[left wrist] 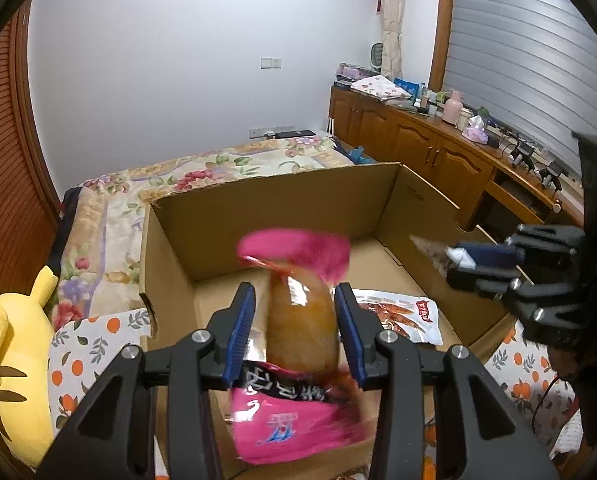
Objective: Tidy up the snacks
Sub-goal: 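Lift both packets over the box and open both tools to release them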
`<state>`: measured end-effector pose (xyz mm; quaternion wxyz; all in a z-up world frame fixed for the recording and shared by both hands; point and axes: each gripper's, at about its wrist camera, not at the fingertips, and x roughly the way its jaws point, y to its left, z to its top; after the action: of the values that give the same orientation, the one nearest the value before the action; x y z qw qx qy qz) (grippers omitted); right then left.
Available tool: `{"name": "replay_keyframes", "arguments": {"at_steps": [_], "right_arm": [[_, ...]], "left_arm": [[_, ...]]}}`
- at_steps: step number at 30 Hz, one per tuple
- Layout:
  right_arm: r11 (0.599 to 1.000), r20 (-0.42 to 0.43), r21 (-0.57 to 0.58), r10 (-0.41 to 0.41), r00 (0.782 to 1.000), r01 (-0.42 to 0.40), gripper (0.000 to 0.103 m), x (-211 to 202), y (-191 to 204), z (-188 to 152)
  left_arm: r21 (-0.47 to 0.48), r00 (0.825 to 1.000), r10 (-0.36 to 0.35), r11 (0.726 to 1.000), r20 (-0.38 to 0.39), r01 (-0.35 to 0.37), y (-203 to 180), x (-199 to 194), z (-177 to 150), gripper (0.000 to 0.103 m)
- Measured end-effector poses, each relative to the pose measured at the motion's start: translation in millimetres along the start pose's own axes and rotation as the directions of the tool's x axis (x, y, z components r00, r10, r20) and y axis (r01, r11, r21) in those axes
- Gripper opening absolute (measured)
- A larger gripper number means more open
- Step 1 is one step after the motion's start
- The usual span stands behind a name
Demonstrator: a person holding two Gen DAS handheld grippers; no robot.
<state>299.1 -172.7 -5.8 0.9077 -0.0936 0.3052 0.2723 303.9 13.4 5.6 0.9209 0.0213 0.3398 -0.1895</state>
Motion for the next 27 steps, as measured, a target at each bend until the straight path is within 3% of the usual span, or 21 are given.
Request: {"name": "replay_keyframes", "arguments": {"at_steps": [19, 27], "right_arm": [[0.999, -0.094, 0.013, 0.049, 0.994, -0.048, 0.026, 37.3, 15.8, -3.4], [0.999, -0.09, 0.033, 0.009, 0.996, -0.006, 0.04, 29.6, 23.4, -7.2]], "left_arm": [[-0.005, 1.0, 0.016, 1.0, 0.02, -0.016, 8.2, -20.2, -8.1, 0.042], [-0.01, 0.999, 0.02, 1.0, 0.029, -0.02, 3.6, -40.1, -18.4, 0.042]]}}
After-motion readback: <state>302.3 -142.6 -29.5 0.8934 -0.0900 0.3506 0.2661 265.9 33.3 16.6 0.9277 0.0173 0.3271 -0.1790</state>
